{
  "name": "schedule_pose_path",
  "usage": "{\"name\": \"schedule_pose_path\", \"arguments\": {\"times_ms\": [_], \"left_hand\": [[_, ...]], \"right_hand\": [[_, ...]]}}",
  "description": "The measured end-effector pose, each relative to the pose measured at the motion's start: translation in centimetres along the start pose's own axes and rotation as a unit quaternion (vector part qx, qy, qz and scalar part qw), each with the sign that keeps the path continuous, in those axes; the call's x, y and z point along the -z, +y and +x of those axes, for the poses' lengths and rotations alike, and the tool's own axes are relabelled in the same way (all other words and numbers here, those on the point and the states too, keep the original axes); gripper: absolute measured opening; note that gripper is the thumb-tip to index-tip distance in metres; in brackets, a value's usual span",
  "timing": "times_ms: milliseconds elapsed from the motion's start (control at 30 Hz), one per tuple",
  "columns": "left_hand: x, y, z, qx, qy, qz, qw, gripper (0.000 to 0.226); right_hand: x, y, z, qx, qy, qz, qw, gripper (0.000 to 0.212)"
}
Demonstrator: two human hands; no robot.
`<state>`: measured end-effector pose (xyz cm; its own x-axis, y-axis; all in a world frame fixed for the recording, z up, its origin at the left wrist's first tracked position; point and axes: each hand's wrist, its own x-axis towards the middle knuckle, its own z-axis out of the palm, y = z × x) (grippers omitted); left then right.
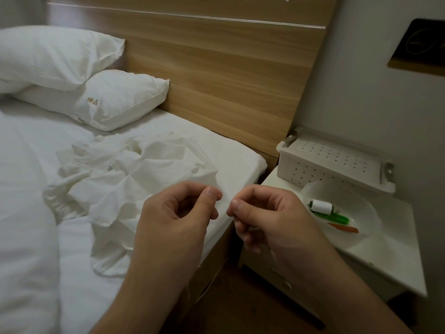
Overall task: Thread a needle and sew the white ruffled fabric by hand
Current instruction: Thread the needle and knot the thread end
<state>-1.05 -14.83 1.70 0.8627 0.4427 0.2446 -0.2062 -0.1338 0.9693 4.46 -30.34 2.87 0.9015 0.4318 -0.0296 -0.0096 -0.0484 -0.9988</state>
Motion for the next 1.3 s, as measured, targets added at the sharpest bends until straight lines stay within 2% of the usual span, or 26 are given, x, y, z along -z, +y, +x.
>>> {"name": "schedule_pose_path", "arguments": {"times_ms": [500, 600, 700, 767, 800, 900, 933, 1067, 1200, 1300], "left_hand": [[1.3, -0.2, 1.1, 0.022, 0.031, -0.028, 0.999, 0.024], [1.3, -0.2, 1.2, 0.031, 0.015, -0.027, 0.999, 0.025], [1.2, -0.2, 1.2, 0.033, 0.007, -0.021, 0.999, 0.024], [1.1, -0.2, 1.2, 0.032, -0.002, -0.016, 0.999, 0.024], [1.0, -0.2, 1.2, 0.031, -0.005, -0.015, 0.999, 0.025], [0.9, -0.2, 1.0, 0.022, -0.017, -0.008, 1.0, 0.024], [0.9, -0.3, 0.9, 0.017, -0.023, -0.004, 1.0, 0.022], [1.0, -0.2, 0.8, -0.002, -0.041, 0.004, 0.999, 0.023], [1.2, -0.4, 0.9, -0.007, -0.047, 0.026, 0.999, 0.022], [1.5, -0.4, 1.1, -0.005, -0.05, 0.037, 0.998, 0.017]], "right_hand": [[2.9, -1.0, 0.3, 0.024, -0.009, -0.05, 0.998, 0.023], [3.7, -1.2, 0.6, 0.026, 0.024, -0.083, 0.996, 0.025], [4.0, -1.1, 0.7, 0.047, 0.093, -0.196, 0.975, 0.02], [3.5, -1.1, 0.5, 0.063, 0.114, -0.23, 0.965, 0.017], [3.1, -1.2, 0.3, 0.07, 0.105, -0.224, 0.966, 0.015], [1.6, -1.2, -0.1, 0.086, -0.001, -0.164, 0.983, 0.041], [1.0, -1.2, -0.1, 0.093, -0.032, -0.147, 0.984, 0.044], [-1.0, -1.0, 0.2, 0.087, -0.048, -0.202, 0.974, 0.035], [-0.9, -1.3, 0.3, 0.075, -0.022, -0.247, 0.966, 0.01], [-0.3, -1.5, 0.3, 0.086, 0.003, -0.261, 0.962, 0.011]]}}
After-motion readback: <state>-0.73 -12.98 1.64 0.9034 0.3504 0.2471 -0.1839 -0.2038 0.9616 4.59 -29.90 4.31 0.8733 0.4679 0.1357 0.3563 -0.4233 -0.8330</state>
